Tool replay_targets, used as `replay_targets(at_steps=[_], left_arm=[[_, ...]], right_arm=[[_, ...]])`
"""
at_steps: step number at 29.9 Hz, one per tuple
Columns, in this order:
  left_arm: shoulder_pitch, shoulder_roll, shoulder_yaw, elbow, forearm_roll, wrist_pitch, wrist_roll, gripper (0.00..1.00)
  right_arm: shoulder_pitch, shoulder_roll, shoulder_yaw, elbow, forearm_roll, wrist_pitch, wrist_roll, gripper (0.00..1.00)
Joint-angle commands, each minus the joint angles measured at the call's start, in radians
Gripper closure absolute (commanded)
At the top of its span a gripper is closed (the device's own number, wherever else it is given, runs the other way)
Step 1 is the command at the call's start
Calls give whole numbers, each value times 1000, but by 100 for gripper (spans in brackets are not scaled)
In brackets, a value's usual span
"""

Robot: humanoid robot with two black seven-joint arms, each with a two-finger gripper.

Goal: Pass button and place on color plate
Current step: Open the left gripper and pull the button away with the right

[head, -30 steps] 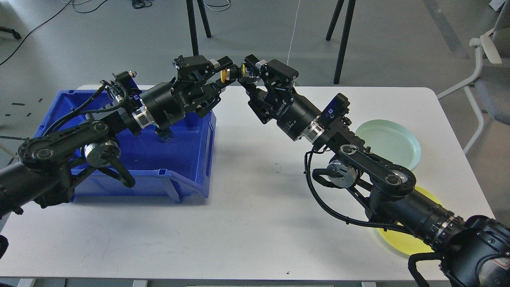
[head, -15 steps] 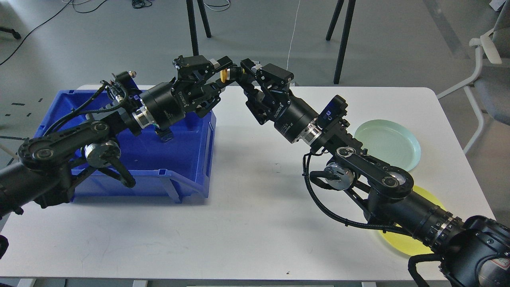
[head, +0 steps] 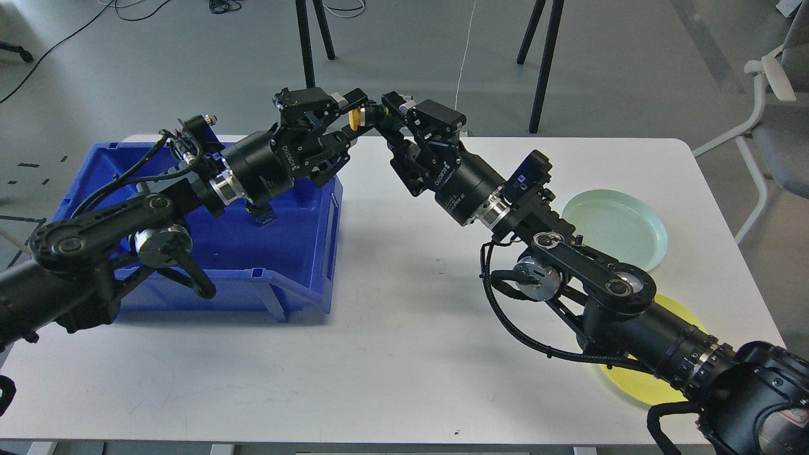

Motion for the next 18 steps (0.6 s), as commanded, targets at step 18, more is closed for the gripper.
replay_targets(at_steps=[18], left_arm=[[16,-29,-23,36,-3,1,0,1]], right_arm=[[-345,-448,245,413,2,-40,1,95]])
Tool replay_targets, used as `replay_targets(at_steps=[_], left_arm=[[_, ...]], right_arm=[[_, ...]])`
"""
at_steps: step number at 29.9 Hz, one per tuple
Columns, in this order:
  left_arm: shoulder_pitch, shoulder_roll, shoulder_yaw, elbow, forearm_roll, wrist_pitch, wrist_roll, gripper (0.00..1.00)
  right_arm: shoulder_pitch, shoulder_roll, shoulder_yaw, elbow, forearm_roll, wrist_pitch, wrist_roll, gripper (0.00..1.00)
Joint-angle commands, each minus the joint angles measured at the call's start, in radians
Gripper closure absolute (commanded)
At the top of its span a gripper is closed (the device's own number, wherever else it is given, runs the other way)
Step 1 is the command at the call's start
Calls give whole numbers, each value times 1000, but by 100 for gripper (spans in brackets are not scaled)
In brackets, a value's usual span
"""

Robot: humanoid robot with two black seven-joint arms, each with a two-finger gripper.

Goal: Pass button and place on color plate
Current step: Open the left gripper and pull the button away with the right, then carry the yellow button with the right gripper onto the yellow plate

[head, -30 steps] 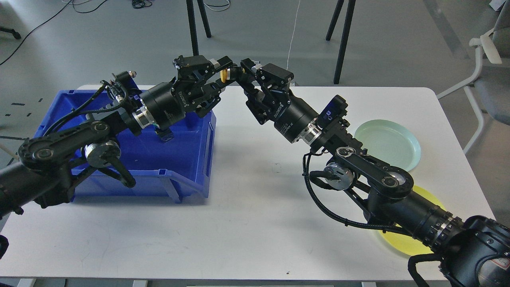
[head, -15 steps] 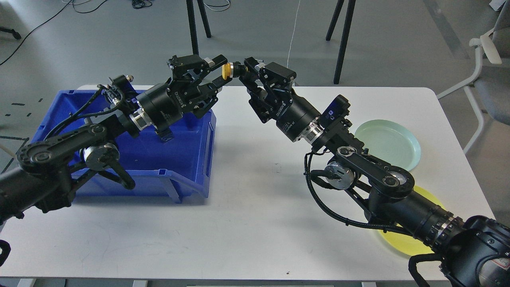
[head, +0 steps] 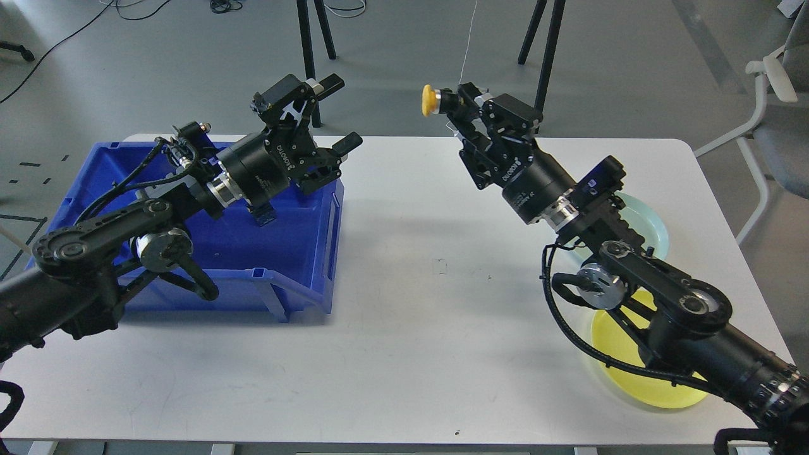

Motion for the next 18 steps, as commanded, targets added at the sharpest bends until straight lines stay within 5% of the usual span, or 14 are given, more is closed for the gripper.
replay_targets(at_steps=[1,10,18], left_arm=[[0,-6,-1,4,0,0,0,1],[0,-8,-6,5,0,0,0,1],[0,-8,-6,5,0,0,0,1]], right_arm=[[-174,-168,121,171,0,-7,0,96],[-751,-423,363,380,-2,-43,0,98],[-943,-473,366,377,-2,-43,0,98]])
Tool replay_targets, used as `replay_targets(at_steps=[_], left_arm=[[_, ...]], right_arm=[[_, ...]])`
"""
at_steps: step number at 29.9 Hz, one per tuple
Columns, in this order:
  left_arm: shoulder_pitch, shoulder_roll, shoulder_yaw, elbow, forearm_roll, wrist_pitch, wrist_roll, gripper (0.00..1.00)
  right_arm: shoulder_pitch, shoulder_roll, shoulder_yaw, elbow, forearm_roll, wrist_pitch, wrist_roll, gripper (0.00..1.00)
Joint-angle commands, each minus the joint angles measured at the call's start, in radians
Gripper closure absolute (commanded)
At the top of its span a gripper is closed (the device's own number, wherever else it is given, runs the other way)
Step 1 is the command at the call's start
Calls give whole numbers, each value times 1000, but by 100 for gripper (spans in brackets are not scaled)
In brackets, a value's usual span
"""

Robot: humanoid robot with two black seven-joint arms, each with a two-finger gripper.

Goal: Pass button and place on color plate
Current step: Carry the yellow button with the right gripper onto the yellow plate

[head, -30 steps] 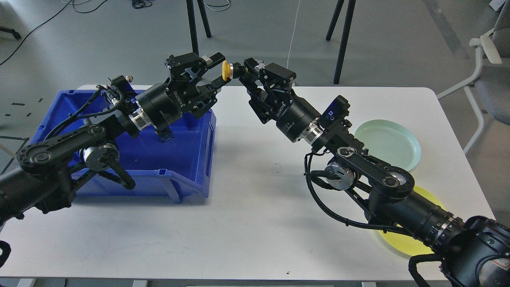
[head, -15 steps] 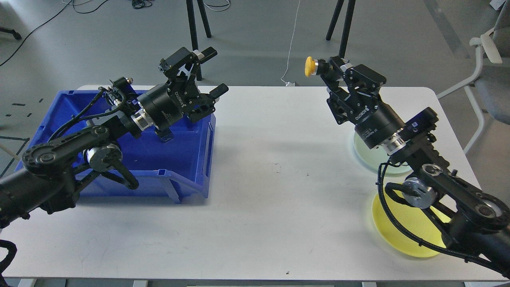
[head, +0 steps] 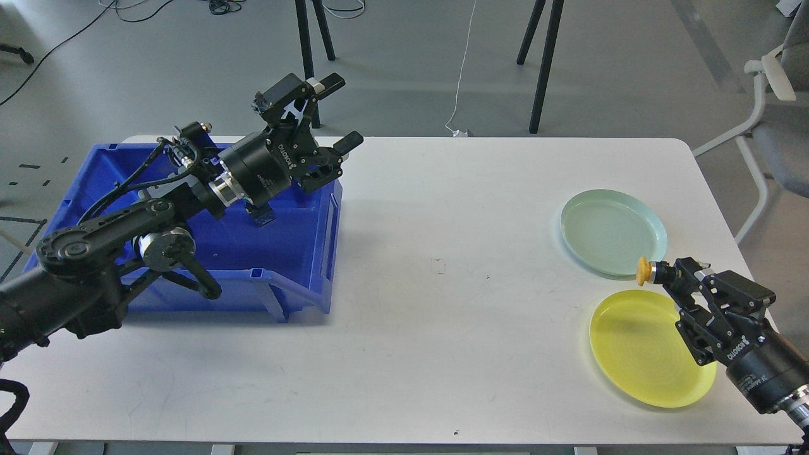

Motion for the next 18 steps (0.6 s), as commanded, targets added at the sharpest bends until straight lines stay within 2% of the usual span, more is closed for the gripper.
replay_targets(at_steps=[1,11,18], left_arm=[[0,0,0,0,0,0,0,1],[0,-1,0,0,0,0,0,1],[1,-1,0,-2,0,0,0,1]], right_arm=[[-47,-16,2,-2,3,1,0,98],[-102,-40,-20,-29,18,44,0,98],[-102,-40,-21,-41,122,193,0,98]])
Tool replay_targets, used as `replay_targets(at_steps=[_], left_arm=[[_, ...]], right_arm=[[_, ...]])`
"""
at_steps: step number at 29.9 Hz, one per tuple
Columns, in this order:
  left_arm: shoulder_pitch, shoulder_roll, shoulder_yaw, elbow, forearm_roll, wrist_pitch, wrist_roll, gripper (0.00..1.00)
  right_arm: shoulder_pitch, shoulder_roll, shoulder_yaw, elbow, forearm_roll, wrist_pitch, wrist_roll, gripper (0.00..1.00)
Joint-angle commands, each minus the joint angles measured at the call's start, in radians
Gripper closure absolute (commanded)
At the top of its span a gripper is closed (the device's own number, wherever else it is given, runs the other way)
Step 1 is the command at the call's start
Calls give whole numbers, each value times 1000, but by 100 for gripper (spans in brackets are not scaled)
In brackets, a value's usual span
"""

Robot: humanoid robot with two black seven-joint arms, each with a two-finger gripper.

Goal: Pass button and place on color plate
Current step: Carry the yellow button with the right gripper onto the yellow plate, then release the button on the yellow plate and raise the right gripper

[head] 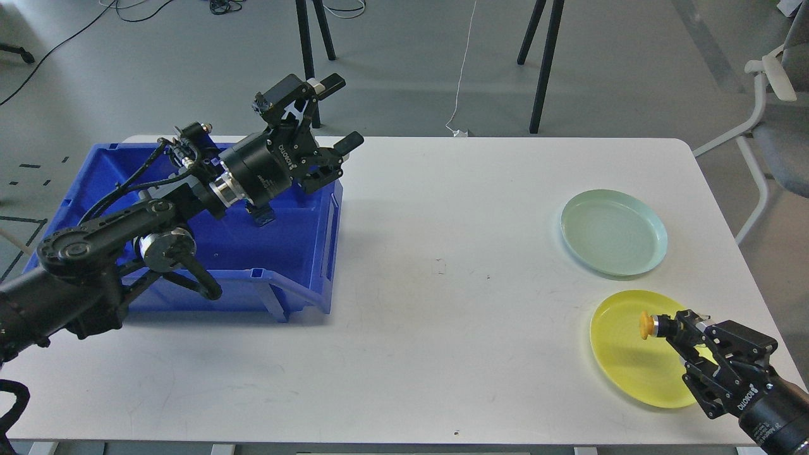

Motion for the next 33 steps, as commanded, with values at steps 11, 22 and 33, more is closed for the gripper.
replay_targets(at_steps=[11,22,33], left_arm=[[0,0,0,1,-1,0,0,1],[0,0,0,1,-12,0,0,1],[0,0,0,1,-12,0,0,1]], right_arm=[[3,0,-14,-94,595,242,0,98],[58,1,-169,-91,746,242,-88,98],[89,9,-190,-91,754,242,-96,83]])
